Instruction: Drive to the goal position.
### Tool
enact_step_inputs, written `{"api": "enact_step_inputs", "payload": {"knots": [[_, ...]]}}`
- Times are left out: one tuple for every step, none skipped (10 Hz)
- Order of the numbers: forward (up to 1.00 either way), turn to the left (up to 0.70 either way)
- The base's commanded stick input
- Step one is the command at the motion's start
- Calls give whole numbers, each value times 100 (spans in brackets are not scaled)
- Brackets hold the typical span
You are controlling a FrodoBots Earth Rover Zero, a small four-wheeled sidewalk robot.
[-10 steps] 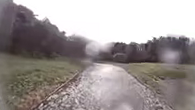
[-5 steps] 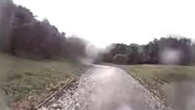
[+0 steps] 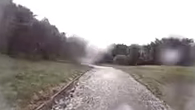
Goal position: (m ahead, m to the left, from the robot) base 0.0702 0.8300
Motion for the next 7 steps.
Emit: {"api": "enact_step_inputs", "payload": {"knots": [[70,0],[70,0],[70,0],[70,0],[70,0],[70,-1],[70,-10]]}}
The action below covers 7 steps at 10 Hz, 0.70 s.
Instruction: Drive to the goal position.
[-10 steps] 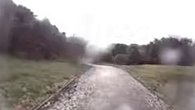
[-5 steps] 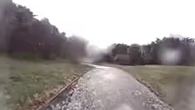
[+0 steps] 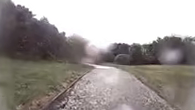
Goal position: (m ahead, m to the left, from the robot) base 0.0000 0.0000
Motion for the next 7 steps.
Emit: {"api": "enact_step_inputs", "payload": {"knots": [[70,-20],[70,-29],[70,-34],[70,0],[70,0],[70,0],[70,0]]}}
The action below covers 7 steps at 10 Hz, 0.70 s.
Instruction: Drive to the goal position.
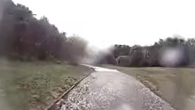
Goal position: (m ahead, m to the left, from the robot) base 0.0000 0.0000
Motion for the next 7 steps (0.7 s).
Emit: {"api": "enact_step_inputs", "payload": {"knots": [[70,0],[70,0],[70,0],[70,0],[70,0],[70,0],[70,0]]}}
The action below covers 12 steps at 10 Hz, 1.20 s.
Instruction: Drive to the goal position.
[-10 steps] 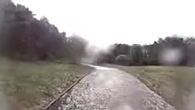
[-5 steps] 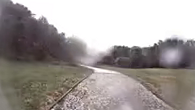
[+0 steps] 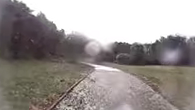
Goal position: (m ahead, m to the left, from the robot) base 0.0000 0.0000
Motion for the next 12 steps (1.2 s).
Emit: {"api": "enact_step_inputs", "payload": {"knots": [[70,0],[70,0],[70,0],[70,0],[70,0],[70,0],[70,0],[70,0],[70,-35],[70,-35],[70,-35],[70,-29]]}}
